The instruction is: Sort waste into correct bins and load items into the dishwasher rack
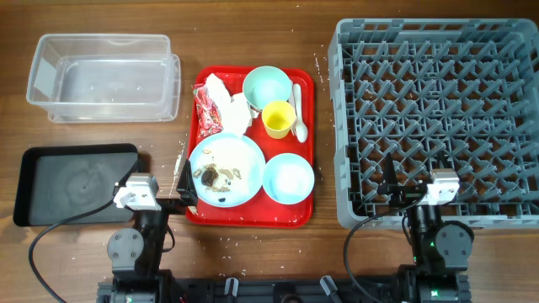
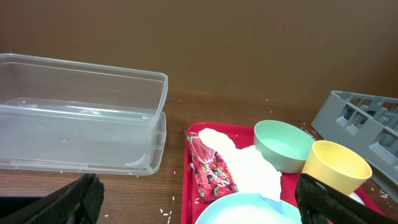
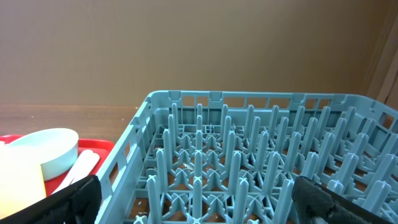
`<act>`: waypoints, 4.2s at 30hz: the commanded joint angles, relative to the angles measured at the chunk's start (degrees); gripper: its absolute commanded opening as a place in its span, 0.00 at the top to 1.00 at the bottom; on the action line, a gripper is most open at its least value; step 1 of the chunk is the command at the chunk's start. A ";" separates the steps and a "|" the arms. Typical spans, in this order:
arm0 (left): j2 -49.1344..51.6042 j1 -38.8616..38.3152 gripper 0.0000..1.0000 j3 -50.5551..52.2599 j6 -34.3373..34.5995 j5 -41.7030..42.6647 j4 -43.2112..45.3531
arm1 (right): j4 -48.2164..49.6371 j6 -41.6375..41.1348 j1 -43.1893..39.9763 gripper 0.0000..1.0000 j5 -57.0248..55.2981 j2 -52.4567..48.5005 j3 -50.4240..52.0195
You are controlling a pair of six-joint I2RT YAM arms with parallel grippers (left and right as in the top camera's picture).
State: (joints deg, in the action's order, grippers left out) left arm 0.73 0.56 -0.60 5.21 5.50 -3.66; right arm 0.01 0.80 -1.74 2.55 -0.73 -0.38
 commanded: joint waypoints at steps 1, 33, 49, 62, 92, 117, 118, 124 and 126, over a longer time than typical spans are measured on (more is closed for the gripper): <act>-0.57 0.52 0.00 0.28 -0.09 0.68 -0.26 | 0.13 0.70 -0.37 0.00 -0.28 0.15 0.09; -0.57 0.46 0.00 0.28 9.14 23.21 1.44 | 0.13 0.68 -0.39 0.00 -0.28 0.15 0.09; -0.57 0.46 0.00 0.28 48.92 45.88 1.68 | 0.13 0.70 -0.39 0.00 -0.28 0.15 0.09; -0.57 0.46 0.00 0.28 49.72 41.40 1.01 | 0.13 0.70 -0.37 0.00 -0.28 0.15 0.09; 76.26 -7.89 0.00 -91.84 17.73 9.62 -64.85 | 0.13 0.70 -0.39 0.00 -0.28 0.15 0.09; 110.38 -16.68 0.52 -91.56 27.12 -15.63 -51.80 | 0.13 0.68 -0.39 0.00 -0.28 0.15 0.09; 110.75 -16.68 0.57 -91.54 28.48 -17.44 -51.87 | 0.13 0.72 -0.37 0.00 -0.28 0.15 0.09; 114.16 -16.68 0.54 -91.54 30.23 -18.21 -51.21 | 0.13 0.72 -0.37 0.00 -0.28 0.15 0.09; 114.88 -16.68 0.59 -91.54 30.23 -18.21 -50.95 | 0.13 0.70 -0.39 0.00 -0.28 0.15 0.09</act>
State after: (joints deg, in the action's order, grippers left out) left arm 113.60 -16.45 -91.44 33.91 -11.16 -54.98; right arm -0.01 0.80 -1.74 2.55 -0.84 -0.38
